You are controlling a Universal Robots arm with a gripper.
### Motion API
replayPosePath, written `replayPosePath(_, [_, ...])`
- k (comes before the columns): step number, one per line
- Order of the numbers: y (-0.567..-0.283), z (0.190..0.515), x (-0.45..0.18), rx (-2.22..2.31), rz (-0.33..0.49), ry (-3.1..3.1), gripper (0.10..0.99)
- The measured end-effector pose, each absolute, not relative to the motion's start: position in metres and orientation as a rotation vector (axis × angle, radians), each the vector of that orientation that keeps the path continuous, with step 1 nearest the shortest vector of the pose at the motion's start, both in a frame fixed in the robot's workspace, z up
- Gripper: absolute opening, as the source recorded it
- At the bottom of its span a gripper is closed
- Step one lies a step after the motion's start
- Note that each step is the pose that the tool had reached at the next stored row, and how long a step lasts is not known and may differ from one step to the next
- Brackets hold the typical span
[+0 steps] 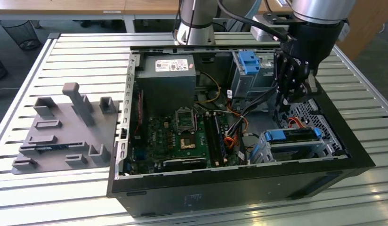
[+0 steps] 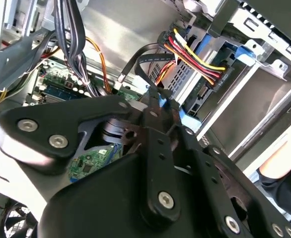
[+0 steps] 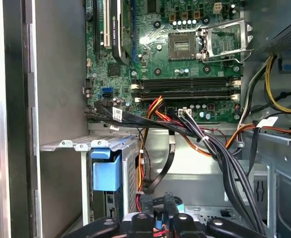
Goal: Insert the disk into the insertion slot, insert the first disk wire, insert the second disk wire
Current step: 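Insert the second disk wire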
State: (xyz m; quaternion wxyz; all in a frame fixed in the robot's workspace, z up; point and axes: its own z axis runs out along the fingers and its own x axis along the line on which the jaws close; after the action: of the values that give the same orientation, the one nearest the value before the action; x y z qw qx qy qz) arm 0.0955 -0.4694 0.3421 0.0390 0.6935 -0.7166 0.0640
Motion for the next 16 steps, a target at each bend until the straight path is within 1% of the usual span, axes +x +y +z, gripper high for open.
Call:
replayPosePath(1, [-0.4693,0.3416,0.0959,2.124,0.200,-2.195,0.169])
replayPosePath(2, [-0.4692,0.3411,0.0962,2.122,0.203,-2.194,0.169])
replayPosePath(3, [-0.4691,0.3406,0.0967,2.120,0.205,-2.193,0.149])
replayPosePath(10, [-0.4705,0.3397,0.0979,2.117,0.207,-2.195,0.149])
replayPosePath(16, [-0.4786,0.3397,0.0979,2.118,0.205,-2.196,0.149])
